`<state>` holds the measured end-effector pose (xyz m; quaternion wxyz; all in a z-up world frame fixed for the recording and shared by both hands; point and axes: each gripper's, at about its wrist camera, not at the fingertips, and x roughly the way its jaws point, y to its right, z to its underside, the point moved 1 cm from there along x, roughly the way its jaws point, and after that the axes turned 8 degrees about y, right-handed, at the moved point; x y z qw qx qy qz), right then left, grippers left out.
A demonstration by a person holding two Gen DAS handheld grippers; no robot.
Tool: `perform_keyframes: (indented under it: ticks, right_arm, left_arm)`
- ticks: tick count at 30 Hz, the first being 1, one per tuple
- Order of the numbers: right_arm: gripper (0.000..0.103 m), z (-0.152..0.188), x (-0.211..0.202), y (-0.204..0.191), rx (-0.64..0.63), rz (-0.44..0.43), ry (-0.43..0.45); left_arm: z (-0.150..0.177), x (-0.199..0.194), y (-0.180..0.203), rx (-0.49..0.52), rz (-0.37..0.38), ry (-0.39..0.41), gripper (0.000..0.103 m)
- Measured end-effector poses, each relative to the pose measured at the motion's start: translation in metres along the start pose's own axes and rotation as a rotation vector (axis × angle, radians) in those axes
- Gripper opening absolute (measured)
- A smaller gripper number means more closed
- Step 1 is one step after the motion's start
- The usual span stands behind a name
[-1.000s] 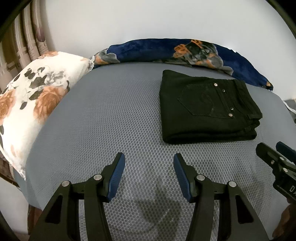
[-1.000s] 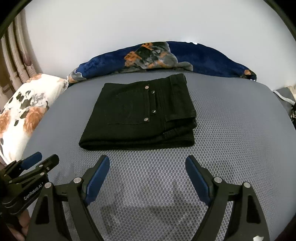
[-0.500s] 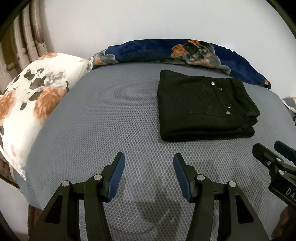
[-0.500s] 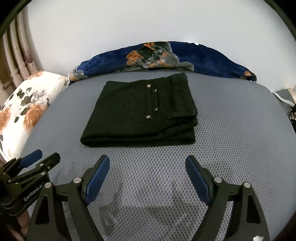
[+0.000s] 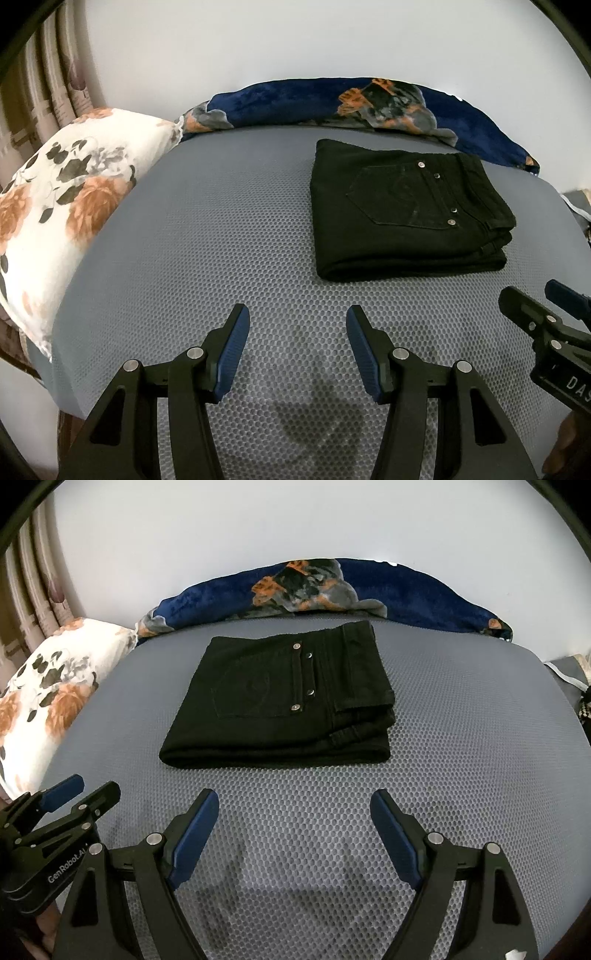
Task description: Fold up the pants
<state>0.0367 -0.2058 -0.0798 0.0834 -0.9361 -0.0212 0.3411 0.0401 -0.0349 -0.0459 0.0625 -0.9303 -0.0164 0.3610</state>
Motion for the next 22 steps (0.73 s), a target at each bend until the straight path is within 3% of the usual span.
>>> perform_keyframes:
  ticks: [22]
  right_arm:
    - [0.083, 0.0021, 0.005, 0.0025, 0.006, 0.009, -0.022]
  left_arm:
    - [0.0026, 0.0043, 0.0017, 0.005, 0.003, -0.009, 0.055]
